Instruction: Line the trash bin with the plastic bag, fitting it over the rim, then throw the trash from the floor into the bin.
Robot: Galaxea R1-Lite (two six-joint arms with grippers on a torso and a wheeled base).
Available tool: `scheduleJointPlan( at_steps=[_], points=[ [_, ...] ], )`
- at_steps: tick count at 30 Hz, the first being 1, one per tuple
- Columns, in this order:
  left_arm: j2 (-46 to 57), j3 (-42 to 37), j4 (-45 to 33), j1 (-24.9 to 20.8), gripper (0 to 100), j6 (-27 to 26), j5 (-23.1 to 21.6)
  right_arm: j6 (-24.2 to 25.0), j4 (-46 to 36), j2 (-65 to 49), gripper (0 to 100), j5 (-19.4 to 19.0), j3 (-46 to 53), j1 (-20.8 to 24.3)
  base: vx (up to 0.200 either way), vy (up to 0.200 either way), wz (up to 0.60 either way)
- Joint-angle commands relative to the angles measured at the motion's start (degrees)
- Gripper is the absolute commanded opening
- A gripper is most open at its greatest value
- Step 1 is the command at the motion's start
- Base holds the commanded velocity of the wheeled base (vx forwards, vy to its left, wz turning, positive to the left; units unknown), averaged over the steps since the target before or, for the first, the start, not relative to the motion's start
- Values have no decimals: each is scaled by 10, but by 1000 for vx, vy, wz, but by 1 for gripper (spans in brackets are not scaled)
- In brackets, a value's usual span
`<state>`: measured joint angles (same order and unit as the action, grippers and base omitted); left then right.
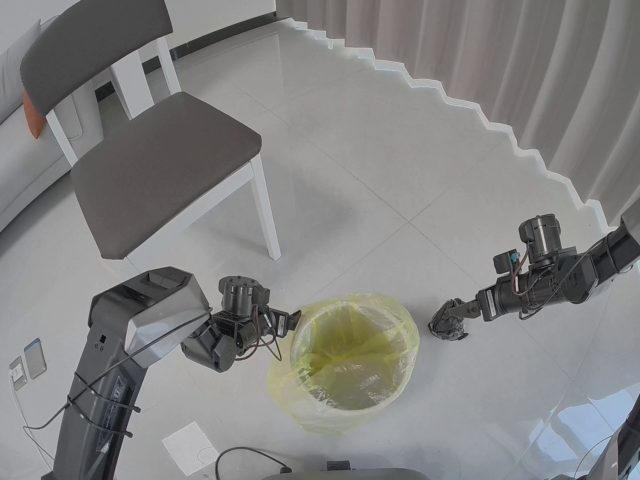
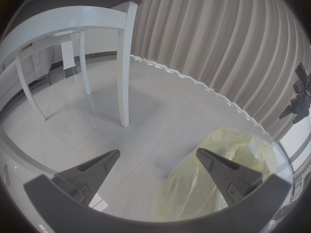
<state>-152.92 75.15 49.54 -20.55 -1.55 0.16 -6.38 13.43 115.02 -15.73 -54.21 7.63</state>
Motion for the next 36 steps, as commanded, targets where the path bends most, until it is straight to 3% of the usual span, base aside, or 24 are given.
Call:
scheduleJointPlan(
  at_steps=[1,8,10,18,26,31,36],
  points=[
    [3,14,5,15,100,9,3,-1,-1,6,100,0,-7,-2,0,0,0],
    [68,-45,37,48,100,36,2,-1,-2,9,100,0,-13,-10,0,0,0],
    [104,-99,56,59,100,44,-2,-5,-2,10,100,-1,-14,-13,0,0,0],
    [112,-197,124,54,100,42,-6,-7,-2,9,100,-1,-14,-17,0,0,0],
    [49,-135,108,3,100,38,-5,-8,-3,10,100,-1,-13,-17,0,0,0],
    [21,-34,-39,-15,100,14,-2,-8,-3,16,100,0,-22,-17,0,0,0],
    [19,16,-121,-21,100,2,-1,-9,-5,35,100,0,-39,-14,0,0,0]
  ],
)
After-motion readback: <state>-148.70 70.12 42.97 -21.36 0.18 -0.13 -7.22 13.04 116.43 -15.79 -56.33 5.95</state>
